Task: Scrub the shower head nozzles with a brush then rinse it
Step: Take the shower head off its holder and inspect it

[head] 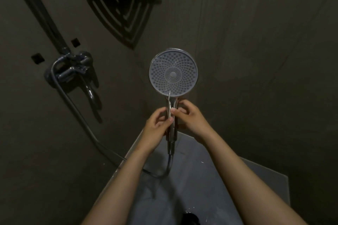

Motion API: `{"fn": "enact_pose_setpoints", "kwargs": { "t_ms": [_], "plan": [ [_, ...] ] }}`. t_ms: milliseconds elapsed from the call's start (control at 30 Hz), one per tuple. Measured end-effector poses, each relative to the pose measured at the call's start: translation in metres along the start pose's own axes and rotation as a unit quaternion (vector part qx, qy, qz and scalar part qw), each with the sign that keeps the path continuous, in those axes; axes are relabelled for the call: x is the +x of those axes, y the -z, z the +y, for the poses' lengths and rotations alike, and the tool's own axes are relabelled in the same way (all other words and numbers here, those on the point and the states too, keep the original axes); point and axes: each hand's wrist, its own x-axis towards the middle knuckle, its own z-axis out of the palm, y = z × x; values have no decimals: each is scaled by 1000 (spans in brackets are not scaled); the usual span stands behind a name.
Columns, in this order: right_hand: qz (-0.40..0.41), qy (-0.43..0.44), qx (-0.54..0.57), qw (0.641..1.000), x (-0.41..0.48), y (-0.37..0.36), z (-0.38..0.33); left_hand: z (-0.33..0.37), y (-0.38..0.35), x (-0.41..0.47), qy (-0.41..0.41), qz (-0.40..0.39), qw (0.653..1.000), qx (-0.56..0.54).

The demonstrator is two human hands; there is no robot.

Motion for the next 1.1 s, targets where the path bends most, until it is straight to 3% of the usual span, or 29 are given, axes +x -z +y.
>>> {"fn": "enact_pose_setpoints", "kwargs": {
  "t_ms": [233,533,1100],
  "plan": [
    [-12,9,-6,1000,22,-16,-29,15,13,8,1,-46,998,-43],
    [-62,39,-60,995,81,-13,-68,42,24,56,-40,-12,996,-76],
    [-141,80,-56,985,224,13,-147,133,18,175,-121,55,990,-41]
  ]
}}
